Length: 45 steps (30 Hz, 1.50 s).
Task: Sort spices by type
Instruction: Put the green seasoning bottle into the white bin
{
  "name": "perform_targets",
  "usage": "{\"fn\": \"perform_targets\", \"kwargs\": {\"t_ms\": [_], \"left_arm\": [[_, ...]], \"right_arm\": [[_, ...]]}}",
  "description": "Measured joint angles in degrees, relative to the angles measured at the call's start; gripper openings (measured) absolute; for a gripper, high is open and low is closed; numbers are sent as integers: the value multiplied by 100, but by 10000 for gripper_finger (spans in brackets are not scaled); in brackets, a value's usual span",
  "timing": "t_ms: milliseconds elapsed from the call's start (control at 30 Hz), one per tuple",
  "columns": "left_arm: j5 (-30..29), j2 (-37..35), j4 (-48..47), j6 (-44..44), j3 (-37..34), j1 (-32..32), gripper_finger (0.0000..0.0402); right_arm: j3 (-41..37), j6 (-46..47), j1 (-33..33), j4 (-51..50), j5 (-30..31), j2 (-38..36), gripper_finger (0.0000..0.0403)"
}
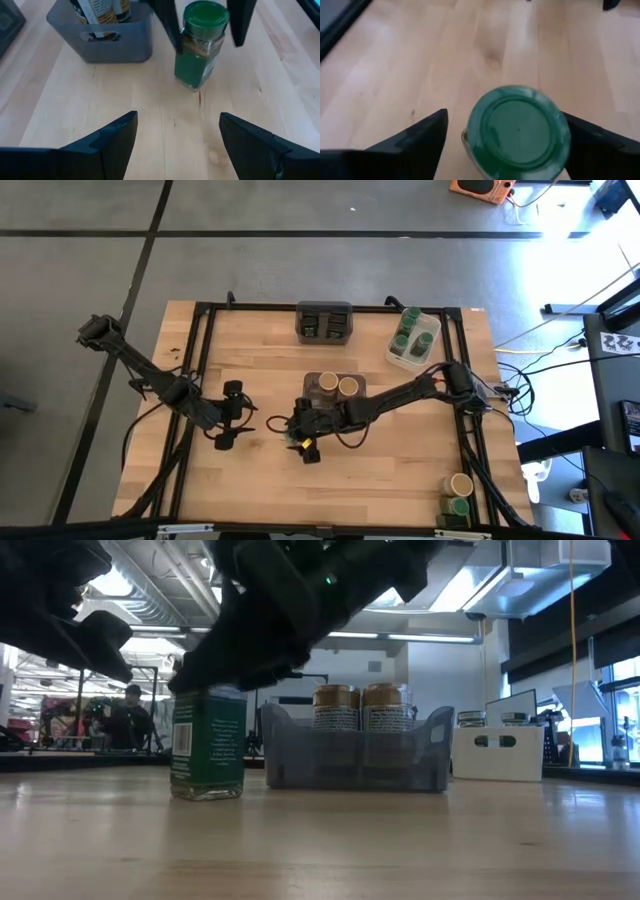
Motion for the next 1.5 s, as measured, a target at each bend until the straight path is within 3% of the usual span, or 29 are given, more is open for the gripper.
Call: {"fn": "perform_targets", "kwargs": {"t_ms": [233,467,667,867,1200,1500], "left_arm": [[0,15,-12,-2,-2,-2,278],[0,15,-13,-4,-2,-2,278],[0,15,-9,-4,-2,-2,279],[0,28,-25,-69,-2,-2,279],[0,26,-10,-50,-2,-2,279],[0,26,-13,-47,-2,-2,278]], "right_arm": [[12,3,-2,139,-5,-12,207],[5,51,58,-105,346,-174,201],[7,126,203,-681,665,-976,201],[5,12,383,-1653,1472,-1882,201],[9,393,382,-3292,3670,-2934,201],[-689,2015,191,-4703,5024,-3816,201]]}}
